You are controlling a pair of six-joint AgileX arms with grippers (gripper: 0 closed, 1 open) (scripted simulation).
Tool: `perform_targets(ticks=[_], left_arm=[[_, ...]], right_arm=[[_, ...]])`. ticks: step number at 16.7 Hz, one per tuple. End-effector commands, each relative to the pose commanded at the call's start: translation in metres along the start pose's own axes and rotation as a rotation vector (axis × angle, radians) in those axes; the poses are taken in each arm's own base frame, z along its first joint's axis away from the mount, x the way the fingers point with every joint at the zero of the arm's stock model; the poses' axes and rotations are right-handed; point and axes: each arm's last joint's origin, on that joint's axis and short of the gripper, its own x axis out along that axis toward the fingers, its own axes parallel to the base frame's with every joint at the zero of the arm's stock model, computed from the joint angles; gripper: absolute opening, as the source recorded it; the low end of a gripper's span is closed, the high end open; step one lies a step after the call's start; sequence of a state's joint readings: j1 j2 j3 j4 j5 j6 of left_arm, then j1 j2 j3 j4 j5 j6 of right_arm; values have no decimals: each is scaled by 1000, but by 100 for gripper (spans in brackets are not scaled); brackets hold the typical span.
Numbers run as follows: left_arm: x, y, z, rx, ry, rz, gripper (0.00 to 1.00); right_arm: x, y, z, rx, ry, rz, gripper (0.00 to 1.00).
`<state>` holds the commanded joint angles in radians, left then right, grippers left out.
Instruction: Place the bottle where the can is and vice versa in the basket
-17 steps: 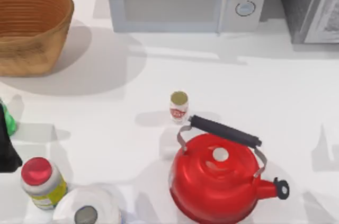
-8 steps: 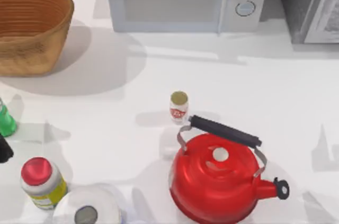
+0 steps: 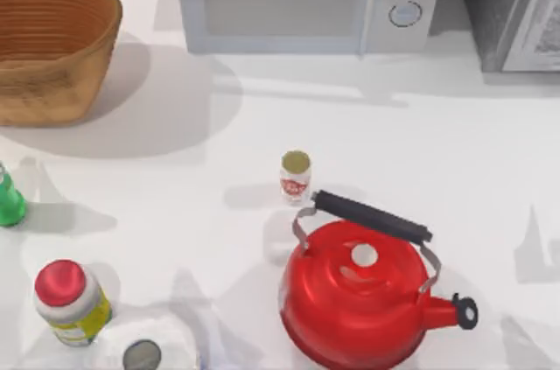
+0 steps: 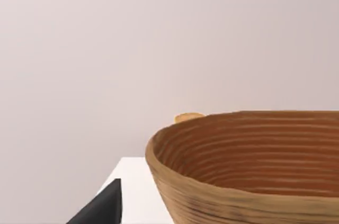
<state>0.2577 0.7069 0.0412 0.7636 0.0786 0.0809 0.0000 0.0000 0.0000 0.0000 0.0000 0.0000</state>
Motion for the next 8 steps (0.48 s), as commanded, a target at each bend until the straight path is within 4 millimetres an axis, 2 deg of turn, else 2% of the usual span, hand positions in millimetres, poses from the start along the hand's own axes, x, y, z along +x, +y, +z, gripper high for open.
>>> perform_targets(ticks=[4, 8], left_arm=[[19, 4, -31, 5, 112, -34, 100], [24, -2, -68, -25, 282, -126, 100]], right_arm=[[0, 0, 0, 0, 0, 0, 100], [0, 0, 0, 0, 0, 0, 100]])
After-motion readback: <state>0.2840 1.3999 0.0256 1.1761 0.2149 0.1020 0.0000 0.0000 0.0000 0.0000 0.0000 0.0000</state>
